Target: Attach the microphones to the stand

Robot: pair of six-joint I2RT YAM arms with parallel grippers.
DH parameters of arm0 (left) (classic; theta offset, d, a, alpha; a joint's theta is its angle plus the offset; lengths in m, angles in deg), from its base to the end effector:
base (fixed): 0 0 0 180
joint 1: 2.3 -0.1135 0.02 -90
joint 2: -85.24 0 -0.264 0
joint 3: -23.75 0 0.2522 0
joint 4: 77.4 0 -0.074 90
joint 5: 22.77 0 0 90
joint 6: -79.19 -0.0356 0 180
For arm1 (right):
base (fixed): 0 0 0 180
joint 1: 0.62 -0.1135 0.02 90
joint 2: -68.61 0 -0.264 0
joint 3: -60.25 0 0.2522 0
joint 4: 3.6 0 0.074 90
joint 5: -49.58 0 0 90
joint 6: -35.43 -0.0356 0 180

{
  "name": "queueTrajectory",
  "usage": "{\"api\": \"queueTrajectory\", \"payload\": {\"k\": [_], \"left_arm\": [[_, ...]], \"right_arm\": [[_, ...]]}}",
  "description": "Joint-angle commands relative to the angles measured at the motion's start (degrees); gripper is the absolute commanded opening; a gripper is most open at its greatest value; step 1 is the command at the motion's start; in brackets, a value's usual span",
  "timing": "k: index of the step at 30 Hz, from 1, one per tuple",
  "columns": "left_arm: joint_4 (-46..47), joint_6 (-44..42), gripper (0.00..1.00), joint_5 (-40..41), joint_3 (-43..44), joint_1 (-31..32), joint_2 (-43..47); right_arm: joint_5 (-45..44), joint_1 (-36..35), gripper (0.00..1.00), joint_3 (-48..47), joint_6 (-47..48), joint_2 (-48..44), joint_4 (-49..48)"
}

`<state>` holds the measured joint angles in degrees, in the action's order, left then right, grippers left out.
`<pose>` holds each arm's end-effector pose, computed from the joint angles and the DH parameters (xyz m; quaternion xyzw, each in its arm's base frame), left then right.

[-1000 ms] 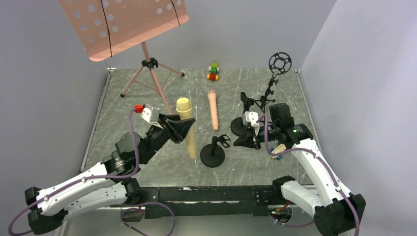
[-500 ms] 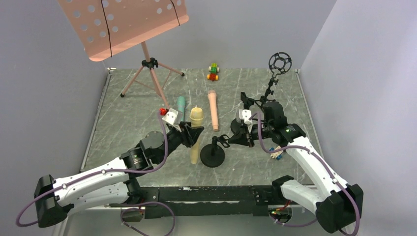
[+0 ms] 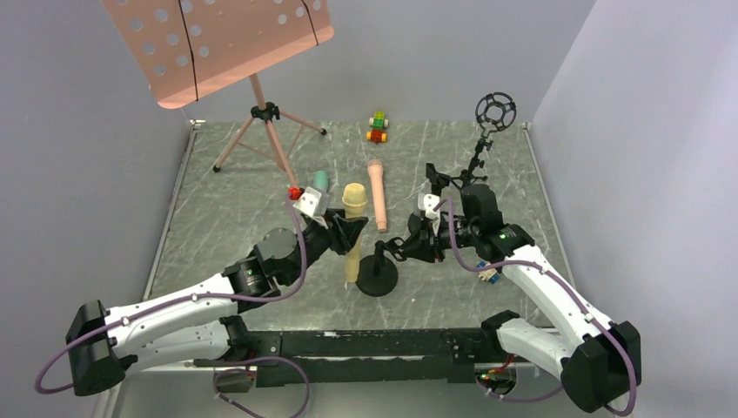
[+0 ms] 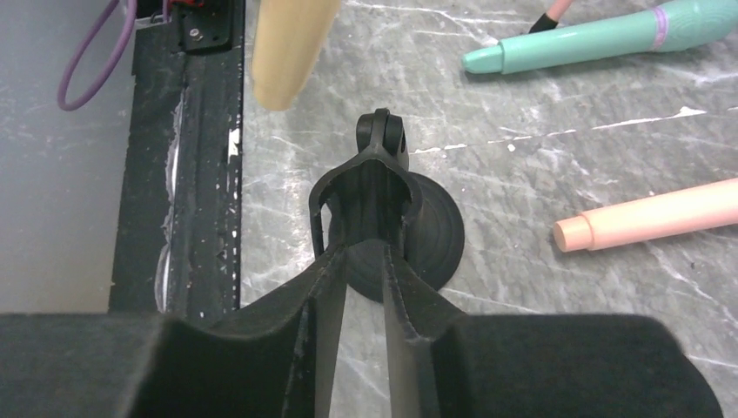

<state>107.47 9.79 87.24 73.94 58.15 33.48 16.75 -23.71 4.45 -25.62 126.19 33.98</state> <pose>0.1171 -0.1819 0.3201 0.1116 0.6786 -0.3747 0.6218 0.1747 0.1070 0.2693 -0.5321 0.6235 0.4127 0.3972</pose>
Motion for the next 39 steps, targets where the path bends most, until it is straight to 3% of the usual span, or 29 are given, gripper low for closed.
{"api": "queueTrajectory", "payload": {"k": [1,7,17,29,39], "left_arm": [[5.2,-0.6,0.00,0.3,0.9,-0.1,-1.3],[3.9,-1.5,0.00,0.1,2.4,-0.1,0.4],[9.7,-1.8,0.00,2.8,6.5,-0.1,3.0],[28.6,2.4,0.00,4.8,12.4,0.4,-14.0],[34.0,0.9,0.00,7.2,10.1,3.5,-16.8]], "right_arm": [[-0.6,-0.3,0.39,-0.4,-2.0,-0.8,-3.8],[0.1,-0.3,0.53,0.4,-1.5,-1.4,-3.4],[0.2,-0.3,0.57,0.6,-1.0,-0.9,-3.5],[0.4,-0.3,0.58,0.7,-0.9,-0.9,-3.6],[0.7,-0.3,0.58,1.7,-1.6,-1.1,-4.5]]}}
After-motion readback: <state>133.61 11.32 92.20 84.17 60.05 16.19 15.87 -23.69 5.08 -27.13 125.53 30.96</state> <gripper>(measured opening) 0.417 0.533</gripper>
